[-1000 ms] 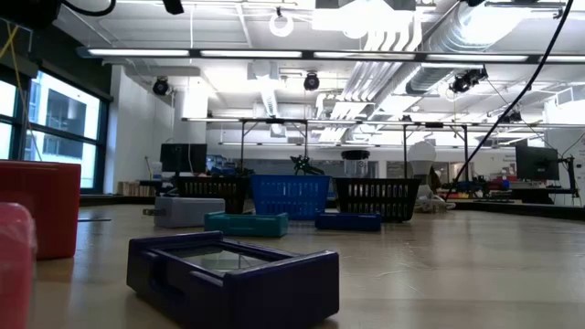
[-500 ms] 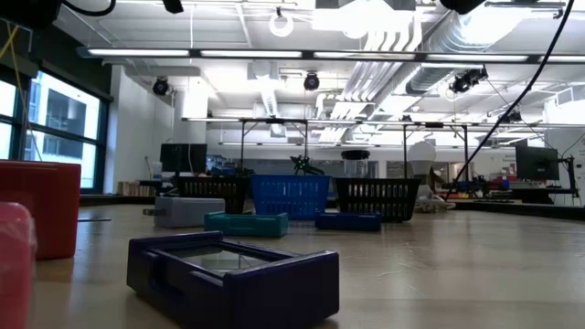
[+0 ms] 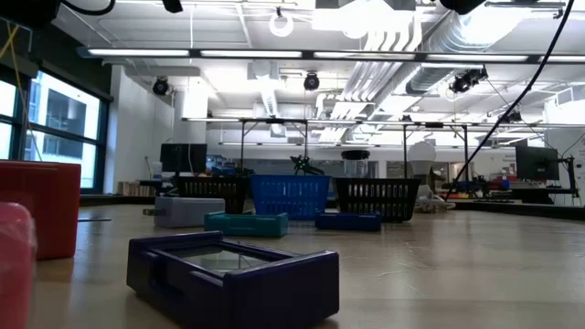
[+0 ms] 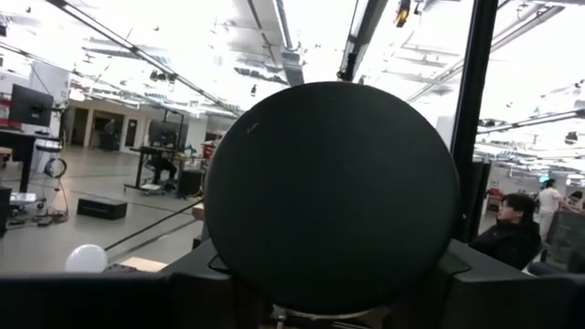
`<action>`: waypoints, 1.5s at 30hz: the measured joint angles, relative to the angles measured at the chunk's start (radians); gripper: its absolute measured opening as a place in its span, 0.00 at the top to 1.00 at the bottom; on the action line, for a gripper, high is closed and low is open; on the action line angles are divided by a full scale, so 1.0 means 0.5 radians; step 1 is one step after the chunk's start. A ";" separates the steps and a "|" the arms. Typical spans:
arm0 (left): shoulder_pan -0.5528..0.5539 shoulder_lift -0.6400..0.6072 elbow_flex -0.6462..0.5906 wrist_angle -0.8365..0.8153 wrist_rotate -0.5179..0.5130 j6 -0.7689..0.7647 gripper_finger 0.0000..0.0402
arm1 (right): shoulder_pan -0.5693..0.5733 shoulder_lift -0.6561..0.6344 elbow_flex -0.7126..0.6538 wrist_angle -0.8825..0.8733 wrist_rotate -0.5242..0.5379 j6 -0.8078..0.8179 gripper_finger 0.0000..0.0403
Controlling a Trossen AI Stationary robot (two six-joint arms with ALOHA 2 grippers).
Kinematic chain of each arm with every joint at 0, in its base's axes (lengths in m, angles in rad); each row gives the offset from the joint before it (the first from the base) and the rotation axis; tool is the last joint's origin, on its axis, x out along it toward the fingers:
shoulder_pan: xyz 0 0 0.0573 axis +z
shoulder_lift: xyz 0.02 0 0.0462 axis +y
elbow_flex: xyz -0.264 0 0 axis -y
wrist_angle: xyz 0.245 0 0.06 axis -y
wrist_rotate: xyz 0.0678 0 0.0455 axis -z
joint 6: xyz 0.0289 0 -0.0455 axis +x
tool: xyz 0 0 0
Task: Pick & Place Office items
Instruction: Put the pink hour glass into the right black bin
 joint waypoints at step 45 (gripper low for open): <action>-0.473 0.002 0.000 -0.064 -0.688 0.427 0.56 | 0.603 -0.213 0.002 -0.408 2.032 -0.646 0.50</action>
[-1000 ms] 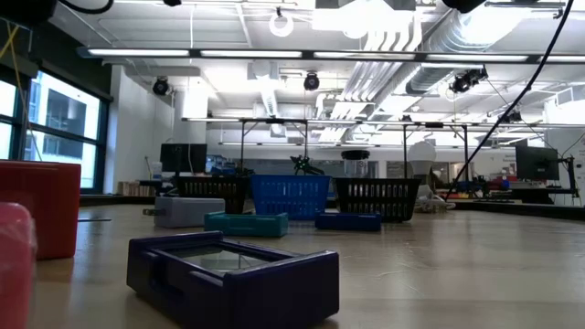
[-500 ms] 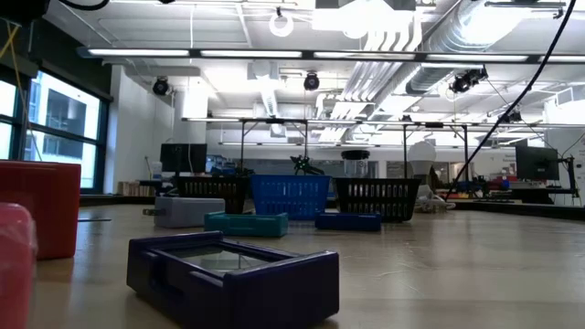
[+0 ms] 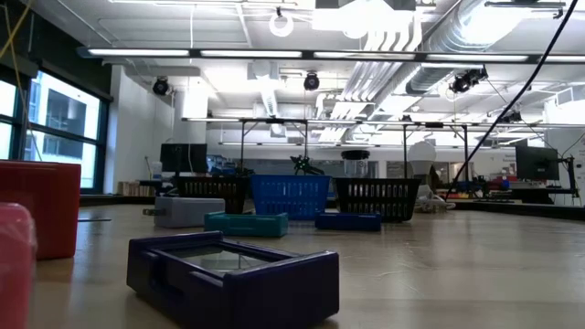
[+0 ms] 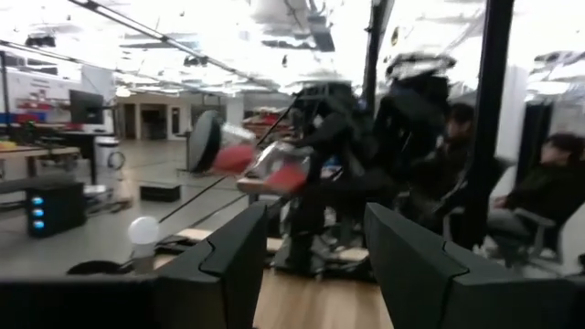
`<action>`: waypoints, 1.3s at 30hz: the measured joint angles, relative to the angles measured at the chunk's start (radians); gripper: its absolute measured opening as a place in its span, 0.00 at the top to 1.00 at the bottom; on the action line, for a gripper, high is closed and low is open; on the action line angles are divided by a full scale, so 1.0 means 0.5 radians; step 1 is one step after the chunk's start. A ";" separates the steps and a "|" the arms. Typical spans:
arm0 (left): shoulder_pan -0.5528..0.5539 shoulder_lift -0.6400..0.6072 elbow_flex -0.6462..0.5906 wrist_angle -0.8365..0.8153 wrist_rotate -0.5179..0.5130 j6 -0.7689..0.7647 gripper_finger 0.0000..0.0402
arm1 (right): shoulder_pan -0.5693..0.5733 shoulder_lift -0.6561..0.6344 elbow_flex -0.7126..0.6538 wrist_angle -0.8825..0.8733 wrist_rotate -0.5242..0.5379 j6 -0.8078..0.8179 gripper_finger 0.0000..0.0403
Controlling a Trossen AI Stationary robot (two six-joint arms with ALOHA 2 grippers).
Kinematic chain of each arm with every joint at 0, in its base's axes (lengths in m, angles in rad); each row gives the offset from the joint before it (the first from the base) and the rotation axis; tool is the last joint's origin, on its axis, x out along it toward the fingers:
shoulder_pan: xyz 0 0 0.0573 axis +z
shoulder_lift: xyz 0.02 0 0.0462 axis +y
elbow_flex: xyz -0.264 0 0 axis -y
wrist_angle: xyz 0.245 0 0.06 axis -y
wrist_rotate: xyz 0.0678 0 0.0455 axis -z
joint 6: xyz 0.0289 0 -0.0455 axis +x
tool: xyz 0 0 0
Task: Pick & Place Office items
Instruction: Put the pink hour glass into the right black bin
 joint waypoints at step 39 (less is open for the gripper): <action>-0.078 -0.001 -0.001 -0.228 -0.058 -0.076 0.56 | 0.001 -0.624 -0.158 -1.754 -0.984 2.380 0.50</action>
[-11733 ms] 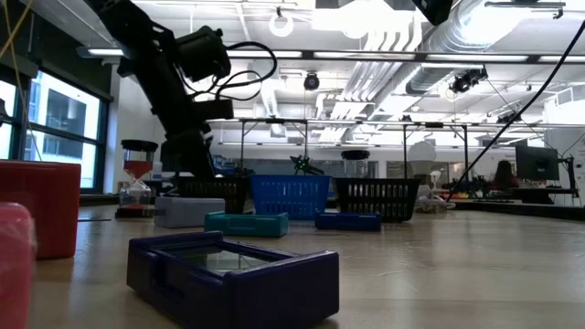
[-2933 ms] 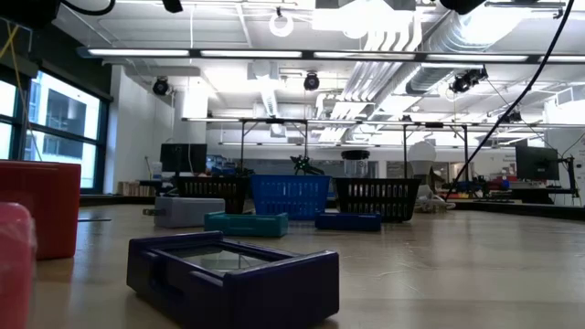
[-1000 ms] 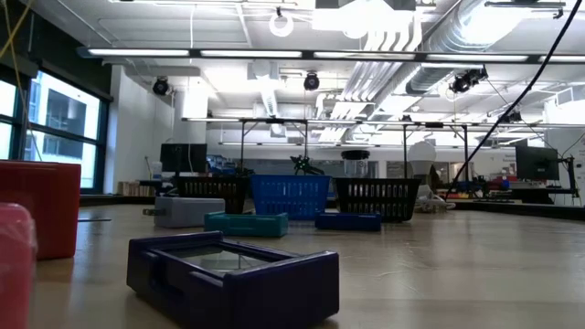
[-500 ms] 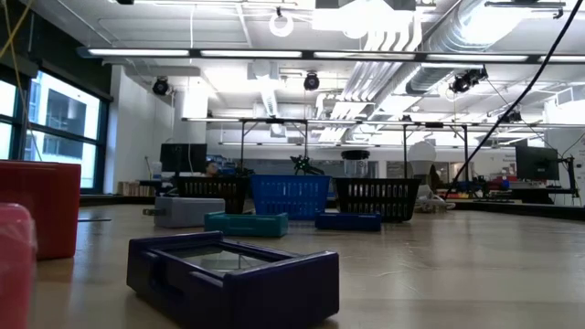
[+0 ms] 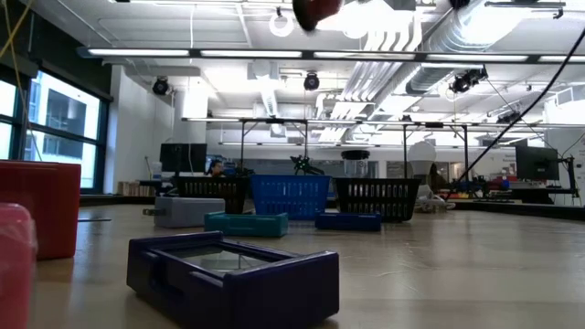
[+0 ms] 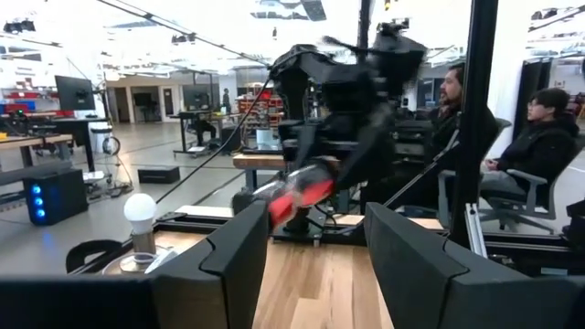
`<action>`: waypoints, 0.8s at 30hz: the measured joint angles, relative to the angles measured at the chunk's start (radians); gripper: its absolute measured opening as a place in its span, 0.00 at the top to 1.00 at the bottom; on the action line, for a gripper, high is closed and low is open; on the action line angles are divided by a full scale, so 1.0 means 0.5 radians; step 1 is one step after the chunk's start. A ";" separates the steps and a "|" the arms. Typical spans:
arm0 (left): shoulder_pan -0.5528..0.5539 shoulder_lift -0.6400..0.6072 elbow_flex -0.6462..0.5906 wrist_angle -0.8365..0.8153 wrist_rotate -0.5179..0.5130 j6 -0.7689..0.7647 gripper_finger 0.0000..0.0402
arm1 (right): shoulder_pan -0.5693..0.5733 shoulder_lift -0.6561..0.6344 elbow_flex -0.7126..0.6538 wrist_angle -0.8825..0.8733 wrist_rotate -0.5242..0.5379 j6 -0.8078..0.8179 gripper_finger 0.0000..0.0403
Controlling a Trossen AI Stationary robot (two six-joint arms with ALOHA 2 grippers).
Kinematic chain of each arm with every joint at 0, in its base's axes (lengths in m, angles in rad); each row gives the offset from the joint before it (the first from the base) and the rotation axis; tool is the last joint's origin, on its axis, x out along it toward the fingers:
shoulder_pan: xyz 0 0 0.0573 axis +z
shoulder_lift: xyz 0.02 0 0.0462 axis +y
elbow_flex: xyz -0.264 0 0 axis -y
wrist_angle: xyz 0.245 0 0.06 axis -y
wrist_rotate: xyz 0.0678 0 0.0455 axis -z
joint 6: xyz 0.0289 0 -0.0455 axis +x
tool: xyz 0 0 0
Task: Pick & Place Office items
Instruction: Put the pink hour glass into the right black bin
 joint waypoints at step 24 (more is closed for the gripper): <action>0.003 0.002 0.001 -0.060 -0.105 0.007 0.56 | -0.998 -0.253 0.501 -1.506 -1.525 0.428 0.50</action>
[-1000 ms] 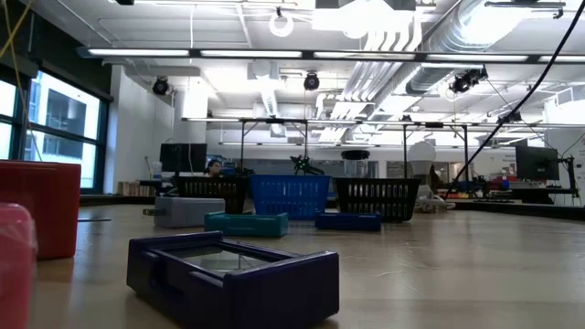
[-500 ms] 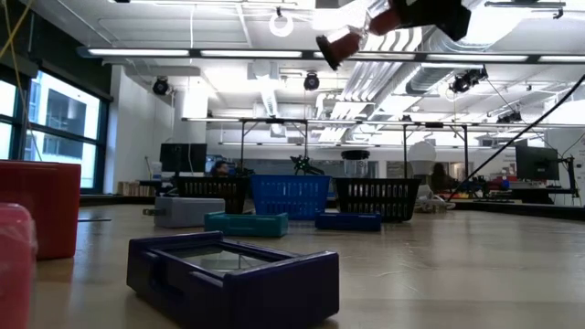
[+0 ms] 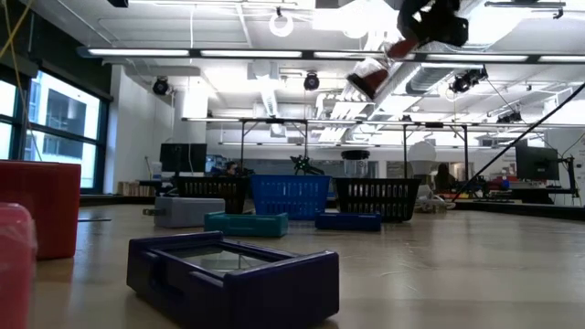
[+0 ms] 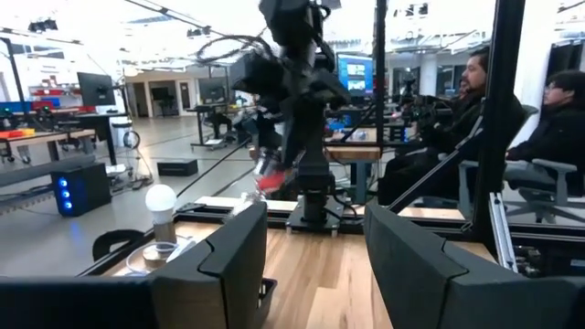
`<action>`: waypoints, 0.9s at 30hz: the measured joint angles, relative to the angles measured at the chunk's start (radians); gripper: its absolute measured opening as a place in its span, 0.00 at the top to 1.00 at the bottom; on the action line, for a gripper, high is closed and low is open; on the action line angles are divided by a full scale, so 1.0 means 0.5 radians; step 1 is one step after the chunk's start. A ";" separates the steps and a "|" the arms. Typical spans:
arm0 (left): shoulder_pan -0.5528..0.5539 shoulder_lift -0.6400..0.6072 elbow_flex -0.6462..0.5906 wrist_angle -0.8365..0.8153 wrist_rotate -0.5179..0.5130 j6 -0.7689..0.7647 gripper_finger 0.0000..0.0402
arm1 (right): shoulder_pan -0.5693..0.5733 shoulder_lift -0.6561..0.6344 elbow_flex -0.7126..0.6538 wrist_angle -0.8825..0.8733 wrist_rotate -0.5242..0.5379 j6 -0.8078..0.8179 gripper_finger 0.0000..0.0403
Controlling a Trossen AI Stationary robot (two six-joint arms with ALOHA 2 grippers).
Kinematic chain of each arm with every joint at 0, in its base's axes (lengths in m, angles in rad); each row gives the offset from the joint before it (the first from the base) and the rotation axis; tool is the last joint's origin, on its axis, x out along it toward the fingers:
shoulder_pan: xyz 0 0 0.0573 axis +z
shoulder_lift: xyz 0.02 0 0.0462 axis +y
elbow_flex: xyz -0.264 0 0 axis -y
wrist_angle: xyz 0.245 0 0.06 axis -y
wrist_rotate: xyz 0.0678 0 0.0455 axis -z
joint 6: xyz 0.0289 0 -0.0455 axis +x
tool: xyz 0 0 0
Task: Pick & Place Office items
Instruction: Put the pink hour glass into the right black bin
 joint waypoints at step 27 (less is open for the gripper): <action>0.004 -0.001 0.000 -0.089 -0.005 -0.060 0.56 | -0.437 0.998 0.563 -0.593 -0.487 -0.187 0.49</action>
